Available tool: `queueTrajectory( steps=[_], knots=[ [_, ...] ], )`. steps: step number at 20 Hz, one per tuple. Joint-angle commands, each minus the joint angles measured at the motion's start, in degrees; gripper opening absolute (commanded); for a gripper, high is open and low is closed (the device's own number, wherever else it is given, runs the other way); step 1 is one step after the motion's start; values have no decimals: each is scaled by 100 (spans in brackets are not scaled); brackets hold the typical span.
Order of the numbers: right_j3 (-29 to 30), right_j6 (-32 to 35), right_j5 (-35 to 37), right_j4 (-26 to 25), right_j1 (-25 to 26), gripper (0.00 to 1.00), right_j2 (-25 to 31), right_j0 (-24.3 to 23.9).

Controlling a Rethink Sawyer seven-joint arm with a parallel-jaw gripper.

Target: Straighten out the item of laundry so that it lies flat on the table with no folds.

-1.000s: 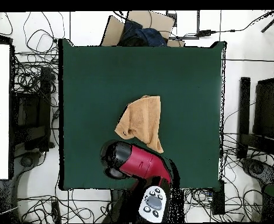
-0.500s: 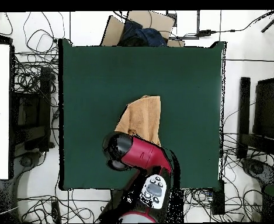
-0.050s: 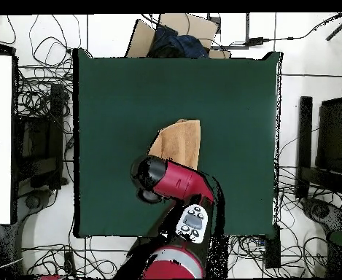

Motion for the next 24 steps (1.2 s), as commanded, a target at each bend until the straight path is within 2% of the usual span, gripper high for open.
queueTrajectory(
  steps=[1,5,13,20,24],
  knots=[
    [-615,862,236,61,331,0,673,-147],
    [-758,888,317,69,426,0,673,-158],
    [-568,904,90,127,369,0,715,-158],
    [-1050,1172,760,-111,506,0,348,183],
    [-1012,1193,795,-44,473,0,364,198]
  ],
)
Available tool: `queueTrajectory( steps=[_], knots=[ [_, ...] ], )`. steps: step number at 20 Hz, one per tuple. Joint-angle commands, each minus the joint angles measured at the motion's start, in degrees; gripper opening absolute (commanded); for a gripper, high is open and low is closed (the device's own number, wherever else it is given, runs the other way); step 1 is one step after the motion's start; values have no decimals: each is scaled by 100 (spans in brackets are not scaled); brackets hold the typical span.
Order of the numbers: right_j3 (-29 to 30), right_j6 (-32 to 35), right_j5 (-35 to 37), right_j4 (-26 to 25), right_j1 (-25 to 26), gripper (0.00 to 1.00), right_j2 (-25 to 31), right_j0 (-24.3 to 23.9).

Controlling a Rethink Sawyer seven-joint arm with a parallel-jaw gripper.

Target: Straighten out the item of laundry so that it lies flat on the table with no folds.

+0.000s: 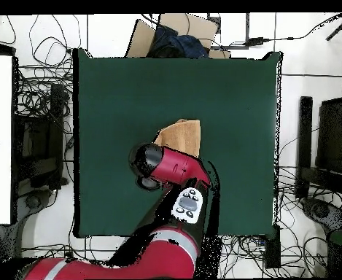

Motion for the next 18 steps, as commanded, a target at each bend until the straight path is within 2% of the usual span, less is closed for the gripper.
queueTrajectory(
  steps=[1,7,13,18],
  knots=[
    [-415,1188,564,-43,130,0,332,108],
    [-861,1122,846,-35,378,0,372,5],
    [-725,1098,524,65,446,0,452,-57],
    [-1103,998,790,27,609,0,482,-144]
  ],
)
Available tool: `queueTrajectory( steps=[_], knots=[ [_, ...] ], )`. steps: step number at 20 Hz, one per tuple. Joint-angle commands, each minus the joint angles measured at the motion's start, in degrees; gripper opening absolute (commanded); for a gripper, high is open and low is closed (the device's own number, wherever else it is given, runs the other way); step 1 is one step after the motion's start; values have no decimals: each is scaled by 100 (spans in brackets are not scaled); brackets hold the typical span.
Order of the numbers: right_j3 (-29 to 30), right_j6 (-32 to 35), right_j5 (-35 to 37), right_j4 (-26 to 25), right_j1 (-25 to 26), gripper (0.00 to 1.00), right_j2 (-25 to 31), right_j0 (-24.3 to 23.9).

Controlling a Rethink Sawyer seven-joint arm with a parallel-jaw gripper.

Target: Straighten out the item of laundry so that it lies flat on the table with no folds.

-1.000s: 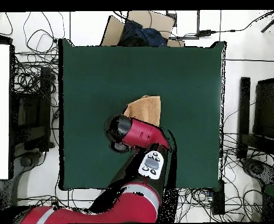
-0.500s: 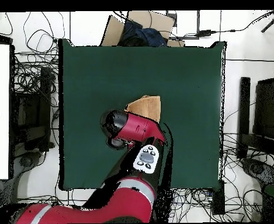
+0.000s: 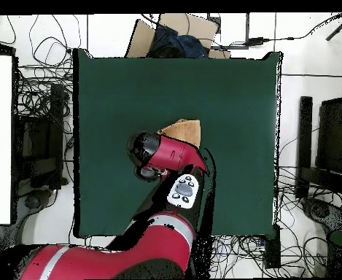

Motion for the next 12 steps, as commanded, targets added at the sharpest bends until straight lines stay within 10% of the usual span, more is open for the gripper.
queueTrajectory(
  steps=[1,12],
  knots=[
    [-411,1027,318,62,224,0,491,-172],
    [-619,1054,569,-148,237,0,279,-4]
  ],
)
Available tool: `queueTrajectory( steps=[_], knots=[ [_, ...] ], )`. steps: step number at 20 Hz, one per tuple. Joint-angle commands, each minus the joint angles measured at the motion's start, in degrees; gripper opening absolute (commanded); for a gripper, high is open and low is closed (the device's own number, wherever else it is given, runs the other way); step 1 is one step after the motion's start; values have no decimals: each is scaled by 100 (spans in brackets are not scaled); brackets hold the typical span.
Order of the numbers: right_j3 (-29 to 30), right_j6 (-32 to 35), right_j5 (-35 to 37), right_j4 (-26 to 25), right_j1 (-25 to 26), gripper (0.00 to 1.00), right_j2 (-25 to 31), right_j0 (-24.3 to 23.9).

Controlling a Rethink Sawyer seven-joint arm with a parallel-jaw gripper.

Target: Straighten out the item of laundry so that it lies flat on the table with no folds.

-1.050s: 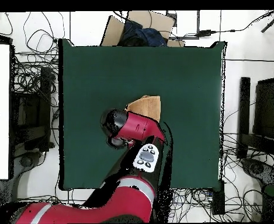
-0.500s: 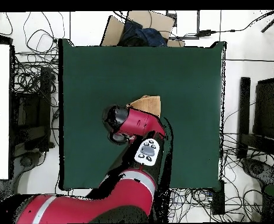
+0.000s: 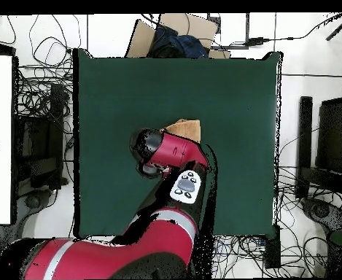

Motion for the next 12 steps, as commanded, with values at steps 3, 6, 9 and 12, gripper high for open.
queueTrajectory(
  steps=[3,6,9,12],
  knots=[
    [-444,1078,451,-121,168,0,289,36],
    [-541,1114,597,-203,158,0,182,115],
    [-665,1113,825,-283,146,0,78,193],
    [-726,1061,832,-229,195,0,128,132]
  ],
)
